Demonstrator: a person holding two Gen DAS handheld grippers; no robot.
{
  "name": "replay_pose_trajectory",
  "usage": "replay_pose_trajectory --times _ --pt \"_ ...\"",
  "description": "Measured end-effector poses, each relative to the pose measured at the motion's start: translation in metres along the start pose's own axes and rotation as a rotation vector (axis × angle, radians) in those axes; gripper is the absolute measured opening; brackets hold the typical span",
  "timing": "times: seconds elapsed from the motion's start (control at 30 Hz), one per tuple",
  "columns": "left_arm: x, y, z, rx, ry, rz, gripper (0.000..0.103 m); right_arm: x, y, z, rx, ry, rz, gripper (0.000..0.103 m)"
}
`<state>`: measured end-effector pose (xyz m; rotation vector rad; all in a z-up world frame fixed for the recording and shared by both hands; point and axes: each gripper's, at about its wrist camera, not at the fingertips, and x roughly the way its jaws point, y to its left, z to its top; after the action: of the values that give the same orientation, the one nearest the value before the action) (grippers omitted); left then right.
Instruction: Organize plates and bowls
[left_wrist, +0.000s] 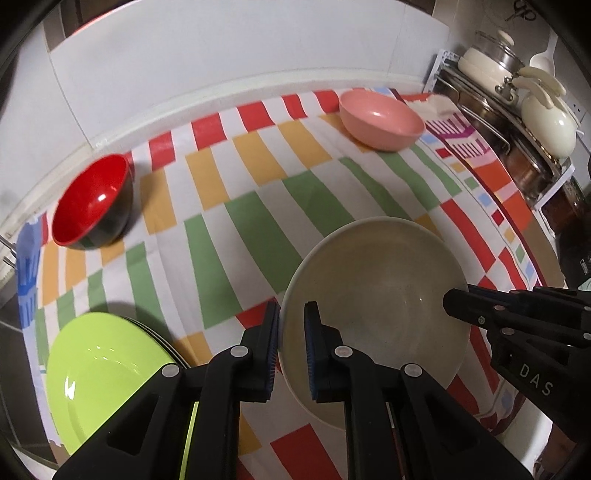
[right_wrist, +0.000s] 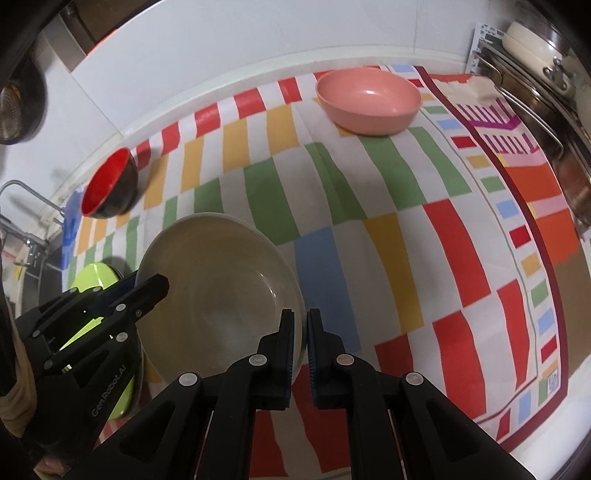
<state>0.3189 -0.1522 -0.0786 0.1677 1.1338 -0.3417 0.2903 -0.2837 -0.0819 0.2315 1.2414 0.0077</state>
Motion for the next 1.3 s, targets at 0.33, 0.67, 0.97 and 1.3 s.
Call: replay_pose_trajectory --times 0.33,0.67,0.97,1.3 --pt "0.014 0.0 -0.002 -0.003 0.045 -0.032 0.017 0.009 -0.005 -0.006 0.016 0.017 -0.011 0.011" --pt "0.02 0.001 -0.002 -0.01 0.05 -0.048 0.026 0.01 -0.004 -0.006 -0.004 0.0 -0.027 0.012" --pt "0.002 0.003 0.005 0.005 -0.028 -0.017 0.044 -0.003 -0.013 -0.007 0.032 -0.087 -0.036 0.029" --pt "-0.02 0.001 0.031 0.026 -0.135 0.005 0.06 -0.025 -0.025 0.007 0.016 -0.26 -0.111 0.05"
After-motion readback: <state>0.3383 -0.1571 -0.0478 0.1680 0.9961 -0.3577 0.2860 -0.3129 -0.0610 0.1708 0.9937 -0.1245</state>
